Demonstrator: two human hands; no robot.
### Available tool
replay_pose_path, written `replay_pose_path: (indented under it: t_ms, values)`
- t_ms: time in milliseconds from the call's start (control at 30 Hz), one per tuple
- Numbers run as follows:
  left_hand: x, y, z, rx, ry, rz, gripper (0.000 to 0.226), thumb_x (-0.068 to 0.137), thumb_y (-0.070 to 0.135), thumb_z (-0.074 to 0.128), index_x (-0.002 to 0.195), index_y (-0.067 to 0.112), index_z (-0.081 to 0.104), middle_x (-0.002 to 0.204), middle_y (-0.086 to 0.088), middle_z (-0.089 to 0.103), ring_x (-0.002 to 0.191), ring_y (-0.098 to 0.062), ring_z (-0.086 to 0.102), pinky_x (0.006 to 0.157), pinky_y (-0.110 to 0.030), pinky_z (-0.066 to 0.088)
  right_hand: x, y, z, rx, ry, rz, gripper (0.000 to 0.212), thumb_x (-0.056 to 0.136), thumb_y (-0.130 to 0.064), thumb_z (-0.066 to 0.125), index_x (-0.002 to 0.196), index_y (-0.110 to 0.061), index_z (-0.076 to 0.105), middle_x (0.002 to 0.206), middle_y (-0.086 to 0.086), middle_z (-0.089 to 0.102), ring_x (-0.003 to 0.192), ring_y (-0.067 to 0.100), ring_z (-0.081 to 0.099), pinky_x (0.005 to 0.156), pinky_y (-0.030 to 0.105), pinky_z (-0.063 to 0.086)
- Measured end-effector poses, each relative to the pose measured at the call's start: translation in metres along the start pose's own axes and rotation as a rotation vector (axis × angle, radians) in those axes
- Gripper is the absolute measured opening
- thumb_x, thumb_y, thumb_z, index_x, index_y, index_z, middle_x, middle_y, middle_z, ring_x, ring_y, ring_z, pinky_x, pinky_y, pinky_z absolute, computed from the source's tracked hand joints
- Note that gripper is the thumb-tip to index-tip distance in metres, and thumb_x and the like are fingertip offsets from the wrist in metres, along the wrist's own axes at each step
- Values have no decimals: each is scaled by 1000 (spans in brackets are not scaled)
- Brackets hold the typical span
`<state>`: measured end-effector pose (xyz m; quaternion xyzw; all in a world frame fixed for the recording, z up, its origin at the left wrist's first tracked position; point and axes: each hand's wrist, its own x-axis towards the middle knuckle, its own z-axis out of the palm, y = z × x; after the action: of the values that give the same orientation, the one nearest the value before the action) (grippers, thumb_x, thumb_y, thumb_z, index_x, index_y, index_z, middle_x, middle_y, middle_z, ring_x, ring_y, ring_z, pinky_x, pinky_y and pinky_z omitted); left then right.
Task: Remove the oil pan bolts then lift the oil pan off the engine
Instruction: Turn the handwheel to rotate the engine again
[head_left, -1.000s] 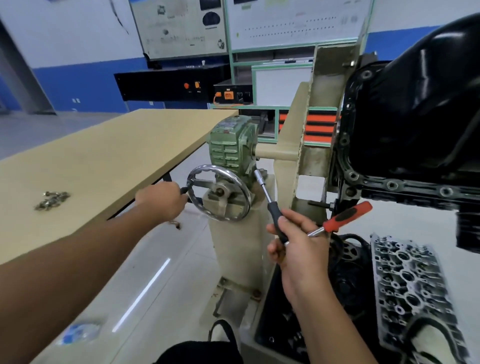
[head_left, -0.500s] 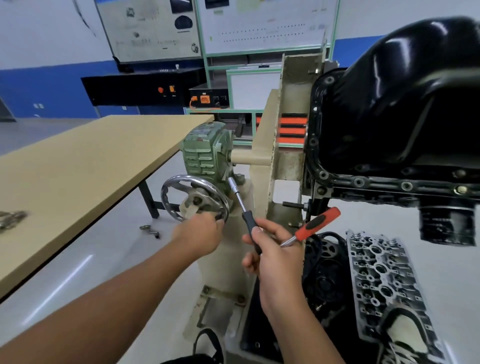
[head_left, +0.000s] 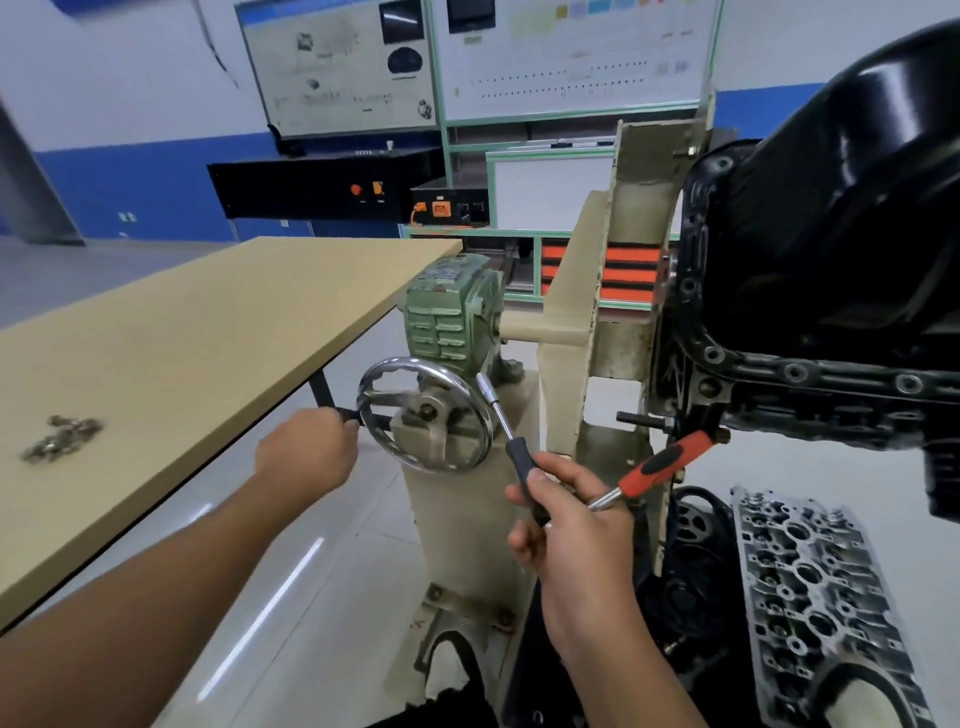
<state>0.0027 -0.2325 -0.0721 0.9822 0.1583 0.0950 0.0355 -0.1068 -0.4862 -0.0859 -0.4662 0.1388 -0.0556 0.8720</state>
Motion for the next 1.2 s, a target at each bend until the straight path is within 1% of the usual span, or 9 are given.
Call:
replay_pose_path:
  t_ms: [133, 267, 400, 567, 633, 767, 933, 1100, 1200]
  values:
    - [-18, 41, -36, 3, 104, 139, 43, 103, 40, 43, 67, 19, 50, 66, -1, 53, 55, -17, 49, 50, -27, 30, -1, 1, 2, 3, 9, 6, 17, 96, -4, 67, 106, -16, 75, 84, 19, 75, 42, 20, 52, 47, 29, 42]
    - [-50, 89, -12, -104, 38, 250, 37, 104, 41, 39, 79, 17, 54, 73, 1, 52, 63, -21, 54, 59, -30, 40, -2, -1, -5, 41, 49, -42, 17, 96, -4, 67, 102, -17, 77, 87, 22, 75, 41, 20, 51, 45, 30, 43]
    - [-69, 95, 43, -329, -342, 89, 40, 103, 45, 35, 91, 14, 58, 95, -11, 70, 87, -36, 70, 85, -46, 59, 1, 0, -10, 33, 69, -57, 18, 96, -4, 67, 104, -18, 76, 86, 21, 75, 40, 19, 51, 41, 28, 43]
    - [-35, 24, 57, -94, -227, -97, 43, 107, 46, 32, 118, 16, 61, 125, -12, 65, 114, -36, 63, 94, -42, 50, 0, 5, -6, -13, 45, -45, 22, 96, -5, 68, 96, -25, 78, 83, 17, 75, 41, 19, 53, 44, 28, 44]
    - [-18, 6, 40, -81, -181, -127, 45, 106, 47, 34, 111, 14, 64, 113, -11, 68, 105, -34, 66, 92, -42, 53, -1, 2, -3, -12, 26, -36, 21, 96, -5, 68, 97, -23, 78, 81, 15, 75, 40, 19, 52, 43, 27, 44]
    - [-8, 7, -2, -145, -9, -114, 43, 103, 42, 39, 81, 13, 61, 77, -6, 67, 71, -25, 61, 66, -33, 47, -6, 1, 0, -35, -20, -25, 19, 96, -6, 68, 99, -23, 77, 81, 14, 75, 41, 20, 53, 43, 26, 42]
    - [-40, 72, -14, -138, 150, 173, 45, 101, 47, 38, 69, 18, 50, 67, 1, 51, 56, -19, 46, 57, -32, 34, -4, 3, -1, -40, -3, -40, 17, 95, -7, 69, 100, -22, 78, 84, 16, 76, 41, 21, 54, 43, 28, 44]
    - [-71, 81, 70, -127, -219, 138, 30, 104, 38, 41, 84, 22, 57, 87, -4, 62, 83, -30, 61, 71, -35, 45, 0, 7, 2, -44, 45, -99, 21, 95, -5, 70, 96, -24, 78, 80, 14, 76, 40, 21, 53, 45, 30, 43]
    - [-39, 22, 64, -8, -225, 4, 35, 106, 37, 35, 113, 18, 63, 112, -8, 67, 102, -32, 65, 84, -39, 50, -6, 6, 1, -87, 40, -98, 24, 95, -6, 70, 92, -27, 79, 79, 12, 75, 41, 21, 54, 48, 31, 45]
